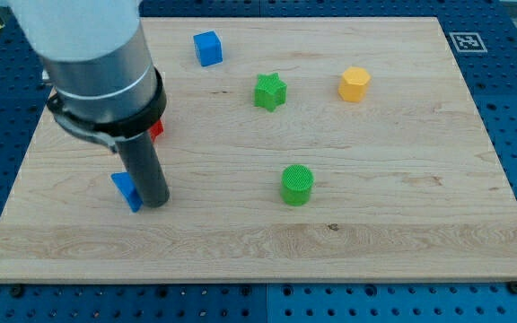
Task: Move the blue triangle diagonal to the red star
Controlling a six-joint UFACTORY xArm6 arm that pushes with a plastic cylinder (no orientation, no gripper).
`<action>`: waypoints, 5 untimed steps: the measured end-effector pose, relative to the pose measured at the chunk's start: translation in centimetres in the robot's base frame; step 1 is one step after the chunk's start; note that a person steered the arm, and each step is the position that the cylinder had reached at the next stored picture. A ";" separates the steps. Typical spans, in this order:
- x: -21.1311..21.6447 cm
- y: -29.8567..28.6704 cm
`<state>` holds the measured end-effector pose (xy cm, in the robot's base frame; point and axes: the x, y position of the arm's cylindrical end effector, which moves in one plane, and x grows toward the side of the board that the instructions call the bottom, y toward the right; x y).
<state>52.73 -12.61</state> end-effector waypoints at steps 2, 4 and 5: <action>-3.2 0.0; -1.0 -2.4; -1.3 -3.7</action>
<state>51.41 -16.35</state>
